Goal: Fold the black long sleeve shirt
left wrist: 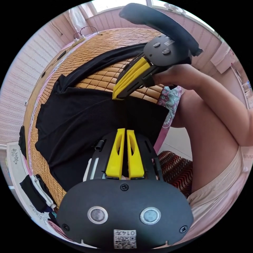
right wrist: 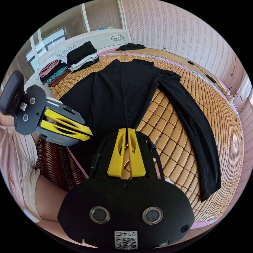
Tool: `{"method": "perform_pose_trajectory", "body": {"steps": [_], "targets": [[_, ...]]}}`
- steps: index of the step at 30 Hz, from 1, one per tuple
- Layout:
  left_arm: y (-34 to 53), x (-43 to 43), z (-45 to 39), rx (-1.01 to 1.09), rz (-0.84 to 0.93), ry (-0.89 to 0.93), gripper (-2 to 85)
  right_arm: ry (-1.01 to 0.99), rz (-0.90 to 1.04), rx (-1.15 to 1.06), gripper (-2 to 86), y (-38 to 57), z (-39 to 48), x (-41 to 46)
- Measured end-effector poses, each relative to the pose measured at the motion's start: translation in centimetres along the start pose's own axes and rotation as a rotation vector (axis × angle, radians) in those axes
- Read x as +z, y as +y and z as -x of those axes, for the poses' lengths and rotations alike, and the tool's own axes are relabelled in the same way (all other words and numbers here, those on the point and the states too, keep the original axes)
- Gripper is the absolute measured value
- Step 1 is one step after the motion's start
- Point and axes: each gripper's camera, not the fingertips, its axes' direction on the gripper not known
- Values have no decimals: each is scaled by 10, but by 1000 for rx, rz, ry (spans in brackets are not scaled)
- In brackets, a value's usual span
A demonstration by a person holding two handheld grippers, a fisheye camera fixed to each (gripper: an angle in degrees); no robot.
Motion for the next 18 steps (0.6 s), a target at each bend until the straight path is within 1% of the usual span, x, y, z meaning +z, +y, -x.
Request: {"method": "perform_pose_trajectory", "body": {"steps": [3,5,7,9,10,12,15,18], "targets": [[-13,2,-8,58,50,-20,4,-32,-28,24,3,8,-15,-14],[-20,-4,-11,110,48,-15,15,14,-62,105,12,17,-33,-28],[-23,-11,-10,117,29,9,28,85,-134,247,35,33,-58,-47],[-28,-19,-6,111,7,43,43,183,-266,506,78,65,-95,-78],[-31,-24,-3,110,-16,67,47,219,-300,591,86,76,-104,-86],[-39,-31,0,114,-50,75,51,339,-402,903,100,119,-131,-110],[-64,-37,5,154,-99,38,53,375,-442,1088,104,153,-151,-125],[-100,-35,11,180,-145,25,54,435,-358,1137,95,160,-163,-128]]}}
